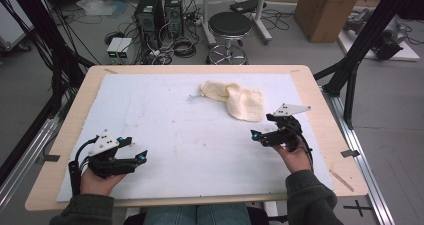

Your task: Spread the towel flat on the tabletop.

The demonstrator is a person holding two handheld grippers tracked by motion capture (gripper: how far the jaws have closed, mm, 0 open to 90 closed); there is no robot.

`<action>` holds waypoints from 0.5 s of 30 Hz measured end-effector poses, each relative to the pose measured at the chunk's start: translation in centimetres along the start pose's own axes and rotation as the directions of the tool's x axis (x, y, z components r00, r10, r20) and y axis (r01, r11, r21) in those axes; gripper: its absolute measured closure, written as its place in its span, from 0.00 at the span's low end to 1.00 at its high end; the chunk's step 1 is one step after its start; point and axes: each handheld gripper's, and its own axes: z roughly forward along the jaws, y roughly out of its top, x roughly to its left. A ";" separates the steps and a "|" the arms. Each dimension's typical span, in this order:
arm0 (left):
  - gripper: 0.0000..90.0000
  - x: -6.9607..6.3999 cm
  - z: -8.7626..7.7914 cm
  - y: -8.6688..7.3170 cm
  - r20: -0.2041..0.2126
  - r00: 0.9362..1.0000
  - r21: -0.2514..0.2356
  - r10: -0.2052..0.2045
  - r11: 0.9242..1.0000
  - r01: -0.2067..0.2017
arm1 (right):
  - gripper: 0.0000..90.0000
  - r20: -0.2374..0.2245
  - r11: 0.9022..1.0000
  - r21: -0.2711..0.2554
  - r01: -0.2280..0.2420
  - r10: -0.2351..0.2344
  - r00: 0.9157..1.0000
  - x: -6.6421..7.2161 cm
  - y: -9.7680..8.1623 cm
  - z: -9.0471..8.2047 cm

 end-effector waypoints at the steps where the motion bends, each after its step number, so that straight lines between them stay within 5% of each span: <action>1: 0.29 0.0 0.0 0.0 -0.001 1.000 0.000 -0.001 1.000 0.001 | 0.12 0.000 1.000 0.000 0.000 0.000 1.000 0.0 0.0 0.0; 15: 0.29 0.0 -0.3 -0.1 -0.006 1.000 -0.004 0.003 1.000 -0.003 | 0.12 -0.031 1.000 0.027 0.013 -0.013 0.999 -2.8 4.2 1.9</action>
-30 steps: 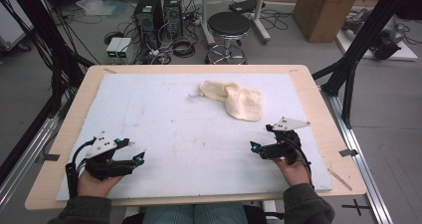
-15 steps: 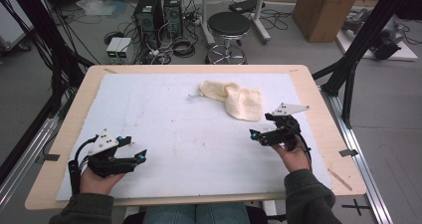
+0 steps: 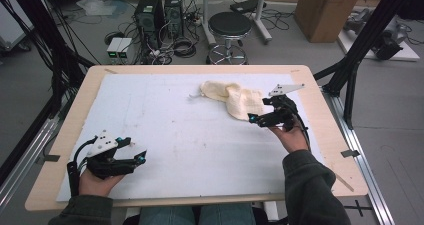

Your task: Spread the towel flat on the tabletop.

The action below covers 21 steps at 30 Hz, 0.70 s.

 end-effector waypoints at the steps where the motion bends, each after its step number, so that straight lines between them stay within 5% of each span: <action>1: 0.29 0.0 0.0 0.0 -0.003 1.000 0.001 0.000 1.000 0.000 | 0.12 0.002 1.000 -0.002 0.001 -0.001 1.000 -0.1 0.0 0.2; 8: 0.29 0.0 0.2 0.0 0.000 1.000 0.000 0.001 1.000 -0.001 | 0.12 0.009 0.999 0.032 -0.016 0.016 1.000 -1.3 0.7 1.6; 21: 0.28 0.1 0.2 0.1 0.003 1.000 0.004 0.005 1.000 -0.005 | 0.12 0.029 1.000 0.027 -0.016 0.015 0.999 -3.5 5.3 2.9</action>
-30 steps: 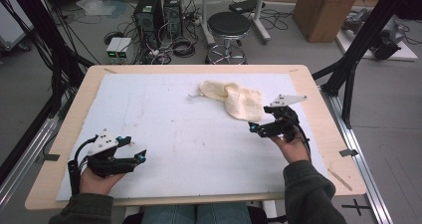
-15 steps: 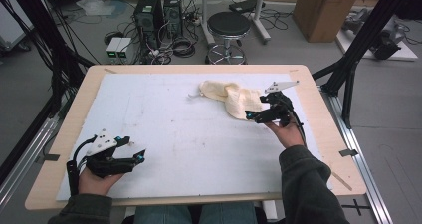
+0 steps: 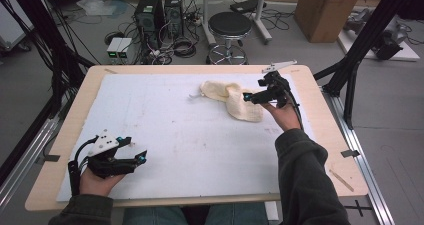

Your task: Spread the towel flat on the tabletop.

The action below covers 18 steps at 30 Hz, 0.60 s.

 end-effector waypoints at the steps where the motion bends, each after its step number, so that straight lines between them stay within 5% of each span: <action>1: 0.28 0.0 0.0 0.0 0.001 1.000 0.000 0.002 1.000 -0.002 | 0.12 0.005 1.000 -0.002 -0.001 0.001 1.000 -0.1 0.3 0.2; 6: 0.28 0.1 0.1 0.0 0.003 1.000 0.001 -0.004 1.000 0.004 | 0.13 0.025 1.000 0.017 -0.014 0.013 1.000 -1.2 1.8 1.4; 18: 0.28 0.1 0.1 0.0 -0.002 1.000 -0.001 -0.001 1.000 0.001 | 0.13 0.035 0.996 0.058 -0.067 0.065 0.997 -1.7 1.4 4.6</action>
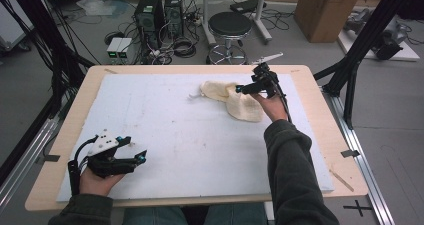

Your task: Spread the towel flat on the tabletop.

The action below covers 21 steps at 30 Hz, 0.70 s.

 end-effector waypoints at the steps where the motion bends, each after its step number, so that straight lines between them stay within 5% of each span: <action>1: 0.28 0.0 0.0 0.0 0.001 1.000 -0.002 0.000 1.000 0.000 | 0.13 0.001 1.000 0.005 0.003 -0.003 1.000 0.0 0.0 0.3; 11: 0.27 0.0 0.3 0.1 0.005 1.000 -0.001 0.003 1.000 -0.003 | 0.13 0.026 0.998 0.060 -0.008 0.006 1.000 0.1 -0.4 2.6; 17: 0.27 0.0 0.3 0.1 0.007 1.000 -0.003 0.004 1.000 -0.004 | 0.18 -0.009 0.997 0.033 -0.067 0.068 0.998 -0.2 -0.8 3.6; 21: 0.27 0.2 0.2 0.1 0.004 1.000 -0.007 -0.003 1.000 0.003 | 0.21 0.004 0.998 0.023 -0.053 0.053 0.999 0.3 -0.7 4.3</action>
